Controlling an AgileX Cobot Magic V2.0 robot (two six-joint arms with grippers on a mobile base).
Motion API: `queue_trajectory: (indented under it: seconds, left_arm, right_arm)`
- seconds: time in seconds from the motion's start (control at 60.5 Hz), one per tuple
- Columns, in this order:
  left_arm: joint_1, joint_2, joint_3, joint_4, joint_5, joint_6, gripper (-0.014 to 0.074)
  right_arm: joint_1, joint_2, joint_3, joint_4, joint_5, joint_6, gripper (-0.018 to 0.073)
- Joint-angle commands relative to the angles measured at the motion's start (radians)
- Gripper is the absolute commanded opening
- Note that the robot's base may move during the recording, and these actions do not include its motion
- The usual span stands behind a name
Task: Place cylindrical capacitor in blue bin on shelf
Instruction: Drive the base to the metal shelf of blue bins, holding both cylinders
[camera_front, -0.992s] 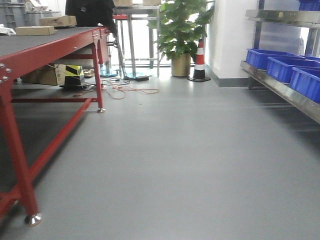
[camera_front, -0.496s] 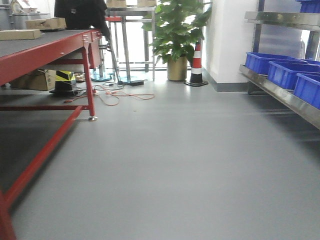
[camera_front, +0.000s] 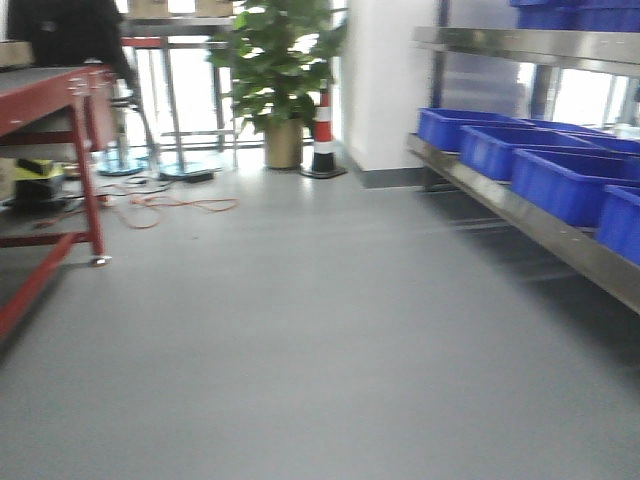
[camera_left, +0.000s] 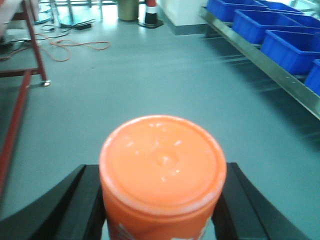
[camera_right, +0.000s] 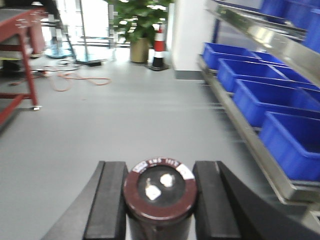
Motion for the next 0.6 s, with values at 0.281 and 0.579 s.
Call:
queue_trajectory:
  seconds: [0.281, 0.579]
  left_arm:
    - [-0.007, -0.004, 0.000, -0.004, -0.023, 0.000, -0.0111]
    - [-0.007, -0.004, 0.000, -0.004, -0.023, 0.000, -0.0111]
  right_arm:
    - [0.002, -0.001, -0.005, -0.008, -0.025, -0.003, -0.0162]
    - [0.002, -0.001, -0.005, -0.008, -0.025, -0.003, -0.0162]
